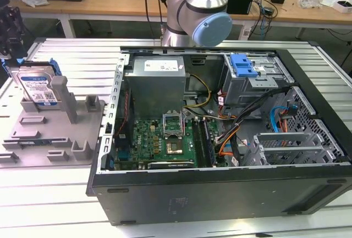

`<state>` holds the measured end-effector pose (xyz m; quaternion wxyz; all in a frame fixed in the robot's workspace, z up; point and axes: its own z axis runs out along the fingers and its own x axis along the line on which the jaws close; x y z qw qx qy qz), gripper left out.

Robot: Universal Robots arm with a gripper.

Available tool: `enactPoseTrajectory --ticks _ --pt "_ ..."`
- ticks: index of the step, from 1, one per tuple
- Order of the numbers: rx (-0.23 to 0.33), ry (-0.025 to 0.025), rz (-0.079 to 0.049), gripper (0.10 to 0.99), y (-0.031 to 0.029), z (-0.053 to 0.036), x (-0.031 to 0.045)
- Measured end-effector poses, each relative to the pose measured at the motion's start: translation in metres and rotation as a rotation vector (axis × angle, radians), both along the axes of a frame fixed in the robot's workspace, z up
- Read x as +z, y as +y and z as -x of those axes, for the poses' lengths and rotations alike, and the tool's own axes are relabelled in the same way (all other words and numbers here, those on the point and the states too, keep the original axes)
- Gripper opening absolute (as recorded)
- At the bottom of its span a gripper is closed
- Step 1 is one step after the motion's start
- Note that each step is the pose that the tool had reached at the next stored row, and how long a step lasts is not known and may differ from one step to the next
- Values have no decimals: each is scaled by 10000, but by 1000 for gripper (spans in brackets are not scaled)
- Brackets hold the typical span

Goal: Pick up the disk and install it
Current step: 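Pick up the disk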

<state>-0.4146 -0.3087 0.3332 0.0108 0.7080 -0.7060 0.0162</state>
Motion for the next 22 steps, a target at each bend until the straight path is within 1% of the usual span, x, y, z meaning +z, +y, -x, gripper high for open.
enactPoseTrajectory --ticks 22 --pt "-1 0 0 482 1 16 -154"
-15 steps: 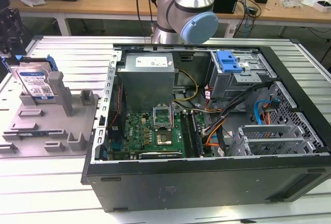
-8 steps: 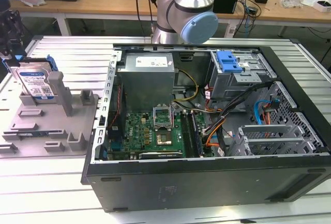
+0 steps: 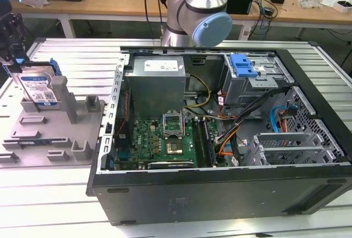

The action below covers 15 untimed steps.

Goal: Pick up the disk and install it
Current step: 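Pick up the disk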

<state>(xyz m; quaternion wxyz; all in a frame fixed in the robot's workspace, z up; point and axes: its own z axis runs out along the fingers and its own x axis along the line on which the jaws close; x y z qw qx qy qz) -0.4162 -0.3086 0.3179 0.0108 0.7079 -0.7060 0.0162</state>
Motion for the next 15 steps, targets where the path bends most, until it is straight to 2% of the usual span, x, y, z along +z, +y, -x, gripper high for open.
enactPoseTrajectory --ticks 15 --pt "53 0 0 482 0 0 -113"
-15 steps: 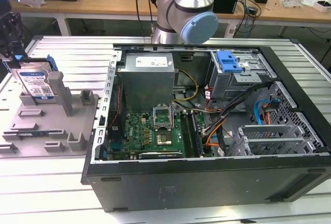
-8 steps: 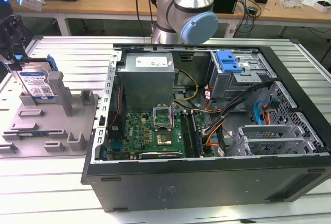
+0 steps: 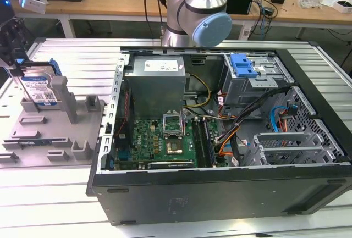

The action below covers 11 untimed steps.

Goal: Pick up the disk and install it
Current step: 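Pick up the disk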

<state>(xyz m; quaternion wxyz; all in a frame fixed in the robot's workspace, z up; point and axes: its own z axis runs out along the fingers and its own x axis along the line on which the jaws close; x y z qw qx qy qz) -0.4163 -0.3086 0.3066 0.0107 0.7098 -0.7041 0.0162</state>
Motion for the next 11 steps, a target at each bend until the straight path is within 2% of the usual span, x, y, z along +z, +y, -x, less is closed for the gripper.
enactPoseTrajectory --ticks 11 --pt "13 1 0 482 0 4 -66"
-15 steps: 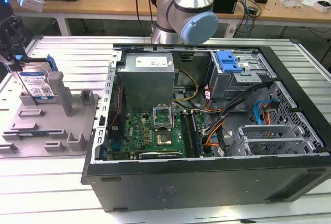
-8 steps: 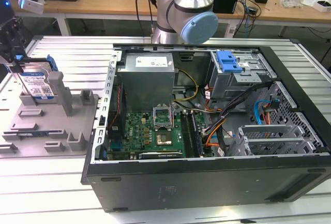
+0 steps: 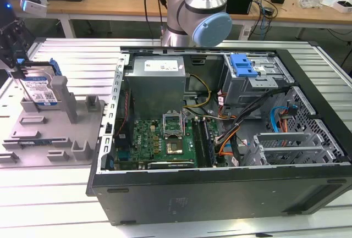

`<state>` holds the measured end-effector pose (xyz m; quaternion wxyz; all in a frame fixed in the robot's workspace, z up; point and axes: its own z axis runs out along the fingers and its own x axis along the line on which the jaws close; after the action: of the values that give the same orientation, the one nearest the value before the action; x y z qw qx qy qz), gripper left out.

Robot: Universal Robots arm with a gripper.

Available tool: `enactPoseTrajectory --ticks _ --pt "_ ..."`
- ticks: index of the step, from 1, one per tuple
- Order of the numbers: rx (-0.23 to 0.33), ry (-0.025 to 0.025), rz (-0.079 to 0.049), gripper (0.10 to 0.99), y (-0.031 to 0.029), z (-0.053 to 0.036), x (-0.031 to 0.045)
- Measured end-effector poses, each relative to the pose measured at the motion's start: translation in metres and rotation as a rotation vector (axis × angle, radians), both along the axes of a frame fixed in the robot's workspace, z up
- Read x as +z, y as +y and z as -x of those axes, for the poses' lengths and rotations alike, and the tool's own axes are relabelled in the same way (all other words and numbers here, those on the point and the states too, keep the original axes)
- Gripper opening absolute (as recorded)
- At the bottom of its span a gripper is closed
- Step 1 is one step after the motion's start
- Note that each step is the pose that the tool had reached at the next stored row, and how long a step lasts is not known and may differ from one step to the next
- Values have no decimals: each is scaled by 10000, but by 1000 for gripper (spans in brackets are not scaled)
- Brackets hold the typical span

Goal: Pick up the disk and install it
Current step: 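Pick up the disk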

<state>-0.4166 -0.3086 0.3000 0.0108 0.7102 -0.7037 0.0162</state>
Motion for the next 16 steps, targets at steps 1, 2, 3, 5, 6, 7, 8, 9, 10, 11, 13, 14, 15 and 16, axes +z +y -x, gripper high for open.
enactPoseTrajectory --ticks 1,2,3,5,6,7,8,9,10,11,13,14,15,16 --pt "1 -1 1 482 0 0 -7" --pt "2 0 0 482 0 0 -11" --pt "3 0 0 482 0 1 -13" --pt "4 0 1 467 0 1 -15" --pt "3 0 0 467 0 1 -17" --pt "4 -1 0 396 0 1 -17" --pt "3 -1 0 396 0 1 -18" --pt "3 -1 0 396 0 1 -20" --pt "3 -1 0 396 0 1 -21" --pt "4 -1 0 396 0 2 -21" --pt "2 -3 -1 396 -1 3 -23" --pt "1 -3 -1 396 -4 4 -23" --pt "2 -2 -1 396 -7 4 -23" --pt "3 -1 0 396 -10 4 -23"
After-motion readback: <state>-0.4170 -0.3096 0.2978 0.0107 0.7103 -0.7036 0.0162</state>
